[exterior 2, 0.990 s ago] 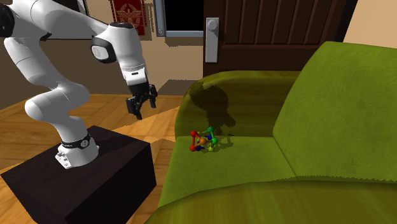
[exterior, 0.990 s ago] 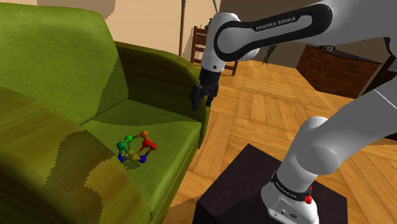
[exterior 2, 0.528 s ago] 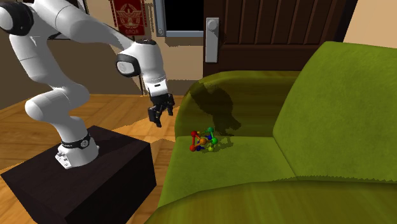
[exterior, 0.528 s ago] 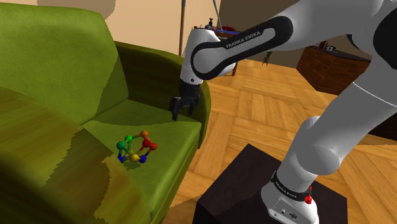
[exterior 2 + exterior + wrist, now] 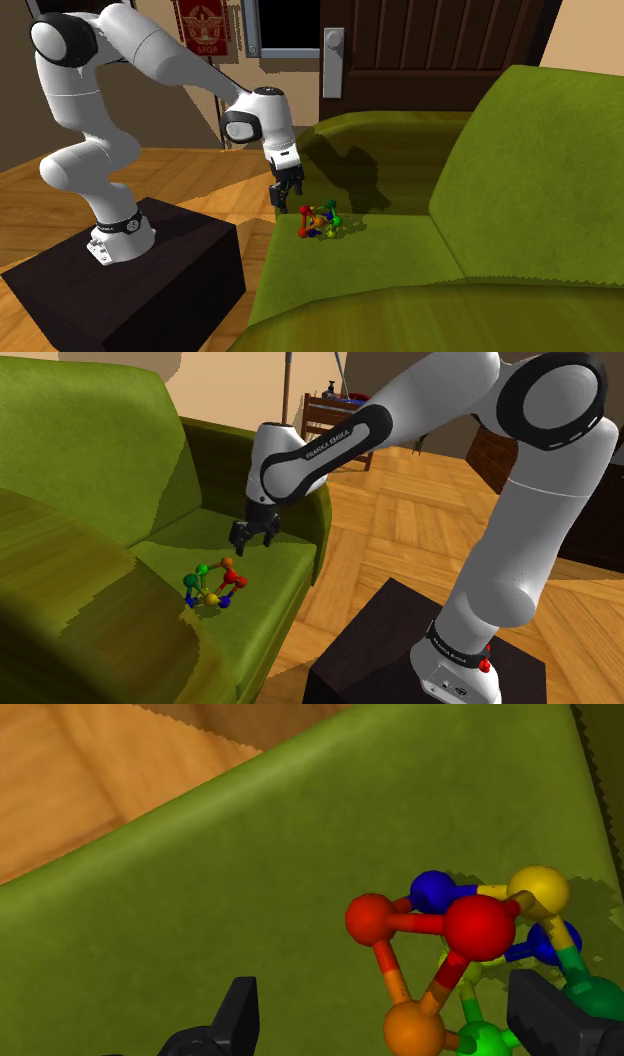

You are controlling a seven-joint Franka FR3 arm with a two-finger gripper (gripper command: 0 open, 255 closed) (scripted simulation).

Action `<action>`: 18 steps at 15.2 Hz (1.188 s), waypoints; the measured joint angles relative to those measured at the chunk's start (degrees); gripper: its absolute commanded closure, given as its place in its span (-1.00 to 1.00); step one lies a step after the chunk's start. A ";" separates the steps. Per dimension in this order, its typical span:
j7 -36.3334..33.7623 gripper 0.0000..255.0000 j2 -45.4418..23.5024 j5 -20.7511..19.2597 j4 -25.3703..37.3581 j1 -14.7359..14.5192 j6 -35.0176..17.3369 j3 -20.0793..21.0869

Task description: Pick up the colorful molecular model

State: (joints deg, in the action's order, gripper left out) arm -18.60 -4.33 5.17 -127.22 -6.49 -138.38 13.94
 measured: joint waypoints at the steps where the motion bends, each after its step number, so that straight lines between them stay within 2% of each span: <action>1: -1.35 -1.00 -2.70 -1.21 2.11 -0.42 -0.79 0.11; 6: -6.34 -1.00 -12.52 -5.89 10.47 -2.80 -3.25 -0.50; 14: -7.55 -1.00 -18.21 -7.76 11.32 -3.75 -8.16 -1.43; 15: -7.59 1.00 -18.48 -7.83 11.39 -3.80 -8.34 -1.47; 18: -7.60 1.00 -18.73 -7.90 11.52 -3.81 -8.48 -1.53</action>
State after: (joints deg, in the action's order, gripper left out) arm -26.20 -23.06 -2.73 -115.69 -10.30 -146.86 12.41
